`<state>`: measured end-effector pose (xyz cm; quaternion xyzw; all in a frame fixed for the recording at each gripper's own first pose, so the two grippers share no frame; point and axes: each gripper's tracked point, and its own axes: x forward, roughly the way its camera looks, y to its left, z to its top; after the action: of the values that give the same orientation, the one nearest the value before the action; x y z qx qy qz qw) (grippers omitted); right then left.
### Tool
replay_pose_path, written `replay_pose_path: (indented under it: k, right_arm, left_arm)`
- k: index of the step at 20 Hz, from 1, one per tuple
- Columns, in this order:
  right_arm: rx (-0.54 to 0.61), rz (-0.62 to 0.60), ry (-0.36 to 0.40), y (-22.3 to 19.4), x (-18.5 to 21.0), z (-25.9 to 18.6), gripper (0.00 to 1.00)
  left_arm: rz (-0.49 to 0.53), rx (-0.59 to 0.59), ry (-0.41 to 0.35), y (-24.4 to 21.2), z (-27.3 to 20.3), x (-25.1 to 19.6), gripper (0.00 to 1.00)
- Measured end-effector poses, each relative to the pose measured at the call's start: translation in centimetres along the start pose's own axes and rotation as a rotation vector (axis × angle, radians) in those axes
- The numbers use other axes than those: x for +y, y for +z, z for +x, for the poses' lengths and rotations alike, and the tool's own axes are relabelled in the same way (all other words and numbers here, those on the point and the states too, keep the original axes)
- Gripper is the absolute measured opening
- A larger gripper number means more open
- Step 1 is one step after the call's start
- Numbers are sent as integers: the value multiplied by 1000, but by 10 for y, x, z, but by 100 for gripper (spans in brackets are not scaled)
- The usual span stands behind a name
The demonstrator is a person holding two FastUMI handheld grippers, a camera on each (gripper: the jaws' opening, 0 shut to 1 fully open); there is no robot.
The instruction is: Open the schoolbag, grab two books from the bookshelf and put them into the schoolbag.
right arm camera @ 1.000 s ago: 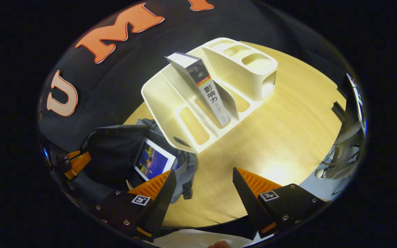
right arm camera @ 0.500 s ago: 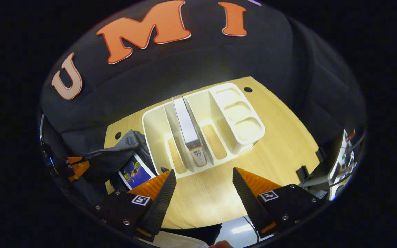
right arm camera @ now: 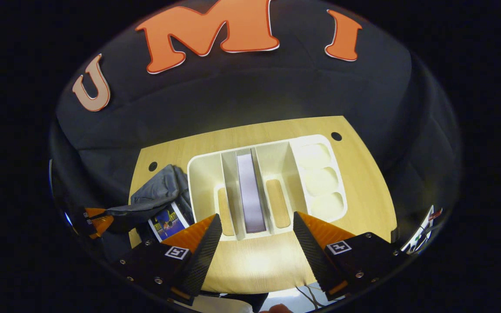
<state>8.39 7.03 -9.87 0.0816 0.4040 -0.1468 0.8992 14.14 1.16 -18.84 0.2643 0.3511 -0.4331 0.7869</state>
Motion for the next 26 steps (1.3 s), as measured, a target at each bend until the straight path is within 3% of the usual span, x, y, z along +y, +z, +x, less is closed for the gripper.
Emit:
replay_pose_path:
  k: [6,12,14,15,16,17,22,26]
  right_arm:
    - [95,-83,16,12,10,64,99]
    - [156,-131,-33,5,6,117,97]
    - [159,-145,-43,4,5,126,88]
    - [165,-143,-46,2,4,128,65]
    - [168,-118,-29,1,8,132,55]
    - [162,-104,-24,1,11,125,42]
    - [64,-74,-63,19,-2,79,41]
    - [-51,-9,-47,42,-1,18,40]
  left_arm:
    - [-74,9,30,-5,3,-4,1]
    - [-121,26,55,-10,2,-8,1]
    - [-116,31,69,-10,0,-7,1]
    - [-112,32,72,-9,-1,-6,1]
    - [-109,31,72,-7,-1,-6,1]
    - [-107,30,68,-7,-1,-7,1]
    - [-115,28,42,-7,-2,-3,1]
    - [-132,30,-1,-8,-3,-4,1]
